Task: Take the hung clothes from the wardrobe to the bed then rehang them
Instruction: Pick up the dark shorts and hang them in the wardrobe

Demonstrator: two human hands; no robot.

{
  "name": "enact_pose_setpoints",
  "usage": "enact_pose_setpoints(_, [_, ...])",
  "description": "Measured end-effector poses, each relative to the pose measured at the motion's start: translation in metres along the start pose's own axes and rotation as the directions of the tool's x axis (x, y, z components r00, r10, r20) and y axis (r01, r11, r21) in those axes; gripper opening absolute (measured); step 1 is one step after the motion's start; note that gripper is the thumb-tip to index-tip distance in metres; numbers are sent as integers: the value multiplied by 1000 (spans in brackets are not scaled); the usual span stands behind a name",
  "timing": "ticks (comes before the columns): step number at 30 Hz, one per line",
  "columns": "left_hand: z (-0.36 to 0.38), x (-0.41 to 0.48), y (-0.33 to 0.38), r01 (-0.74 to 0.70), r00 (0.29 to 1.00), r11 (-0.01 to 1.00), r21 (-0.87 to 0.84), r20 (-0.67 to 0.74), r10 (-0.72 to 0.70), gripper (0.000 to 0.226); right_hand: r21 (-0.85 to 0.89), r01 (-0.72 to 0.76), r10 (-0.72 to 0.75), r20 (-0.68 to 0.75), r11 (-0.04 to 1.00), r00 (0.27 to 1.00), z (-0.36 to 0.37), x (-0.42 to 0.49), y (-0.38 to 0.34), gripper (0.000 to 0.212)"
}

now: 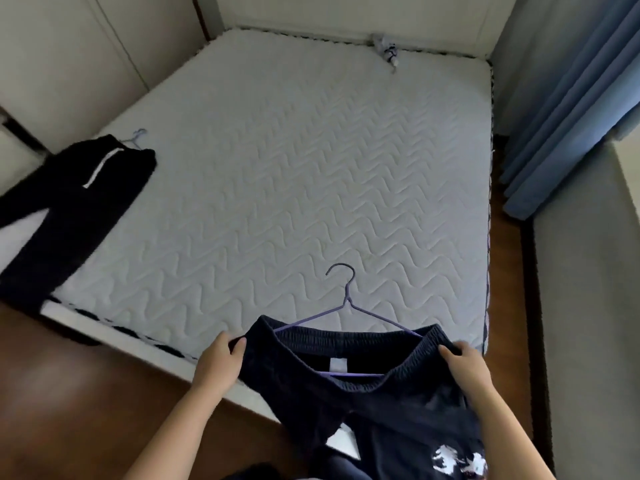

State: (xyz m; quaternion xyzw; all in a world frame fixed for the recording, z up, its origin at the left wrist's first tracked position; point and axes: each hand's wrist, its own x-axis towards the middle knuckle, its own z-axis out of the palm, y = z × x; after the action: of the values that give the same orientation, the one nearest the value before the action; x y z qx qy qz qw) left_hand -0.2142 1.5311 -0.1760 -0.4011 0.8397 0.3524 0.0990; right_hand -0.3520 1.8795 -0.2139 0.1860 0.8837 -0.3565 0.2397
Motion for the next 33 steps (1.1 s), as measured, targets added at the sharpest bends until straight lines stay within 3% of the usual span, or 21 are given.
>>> enact_pose_setpoints(5, [-64,-22,-106,140,971,977,-162,-172,-167,27,-73,242,-230,147,968,962,77,-34,-81,14])
enact_pose_setpoints(9, [-113,-55,-209,311,884,884,-349,-236,-404,32,-121,399,-353,290,909,890,160,-96,-140,11])
enact_pose_setpoints(12, [-145,-88,-288,388,825,798,-461,-212,-524,29,-137,507,-413,422,851,807,222,-151,-173,10])
enact_pose_setpoints(16, [-179,-140,-384,418,786,749,-514,-209,-582,20,-180,636,-443,578,750,685,312,-217,-211,12])
enact_pose_setpoints(20, [-210,-175,-453,444,682,675,-589,-267,-681,16,-160,735,-450,698,659,556,397,-284,-245,10])
enact_pose_setpoints(23, [-237,-175,-492,449,598,588,-672,-263,-757,24,-125,762,-457,735,635,501,442,-320,-268,7])
enact_pose_setpoints(26, [-270,-156,-519,439,570,545,-714,-248,-784,32,-94,737,-435,754,669,492,478,-337,-297,14])
enact_pose_setpoints(33, [-384,-56,-550,277,616,696,-662,-434,-658,16,56,669,-503,706,741,498,578,-341,-416,11])
